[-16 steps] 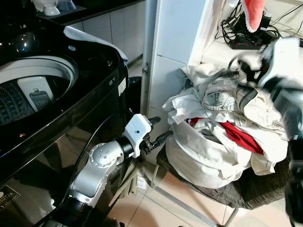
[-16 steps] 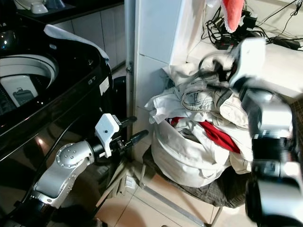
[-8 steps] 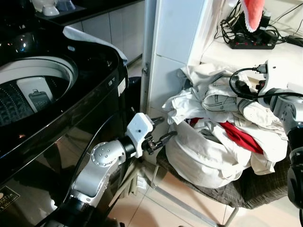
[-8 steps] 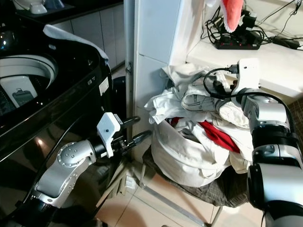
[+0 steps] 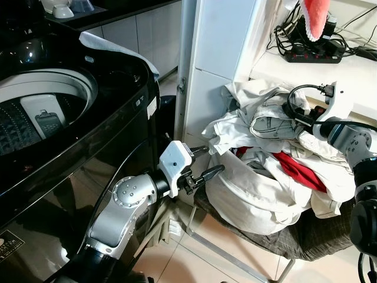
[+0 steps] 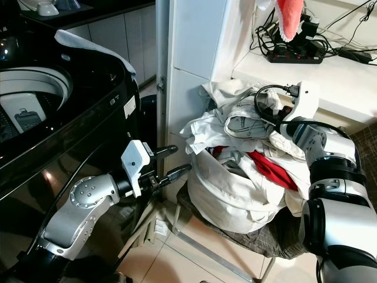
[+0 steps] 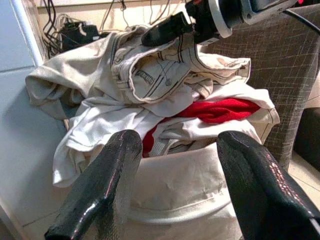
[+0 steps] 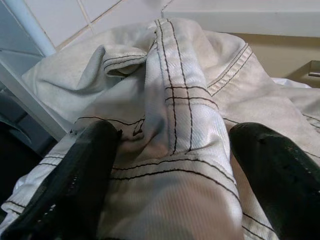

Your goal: Clothes washing

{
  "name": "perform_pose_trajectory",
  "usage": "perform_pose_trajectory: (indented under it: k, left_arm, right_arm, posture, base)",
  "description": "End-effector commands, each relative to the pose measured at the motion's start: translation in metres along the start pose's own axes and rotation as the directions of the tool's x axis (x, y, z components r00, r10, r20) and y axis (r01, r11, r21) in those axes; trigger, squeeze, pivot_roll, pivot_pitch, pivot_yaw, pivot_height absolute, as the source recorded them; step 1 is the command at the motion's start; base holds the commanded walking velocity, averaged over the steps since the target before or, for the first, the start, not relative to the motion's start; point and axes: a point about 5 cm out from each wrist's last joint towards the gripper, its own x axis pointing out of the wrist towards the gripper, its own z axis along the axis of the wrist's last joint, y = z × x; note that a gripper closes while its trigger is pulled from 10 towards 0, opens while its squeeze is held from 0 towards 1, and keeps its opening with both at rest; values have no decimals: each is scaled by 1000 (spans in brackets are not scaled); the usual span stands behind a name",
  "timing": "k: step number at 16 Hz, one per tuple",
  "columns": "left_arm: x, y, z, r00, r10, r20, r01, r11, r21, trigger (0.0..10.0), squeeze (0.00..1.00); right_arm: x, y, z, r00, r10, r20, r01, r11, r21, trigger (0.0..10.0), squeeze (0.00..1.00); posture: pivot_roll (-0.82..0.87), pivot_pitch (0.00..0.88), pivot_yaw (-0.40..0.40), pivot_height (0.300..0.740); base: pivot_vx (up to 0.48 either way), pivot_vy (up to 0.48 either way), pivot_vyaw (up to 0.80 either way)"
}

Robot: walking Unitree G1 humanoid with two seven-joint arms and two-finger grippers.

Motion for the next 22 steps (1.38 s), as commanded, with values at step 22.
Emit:
perform_pose_trajectory:
  k: [22]
  left_arm:
    - [0,-2,-3,1000,3,-15,-3,1000,20,10000,0]
  right_arm:
    - [-7,-3,20,995,23,93,-29,998,60,0,0]
  posture:
    - [-10,0,-70,740]
  base:
    - [0,0,0]
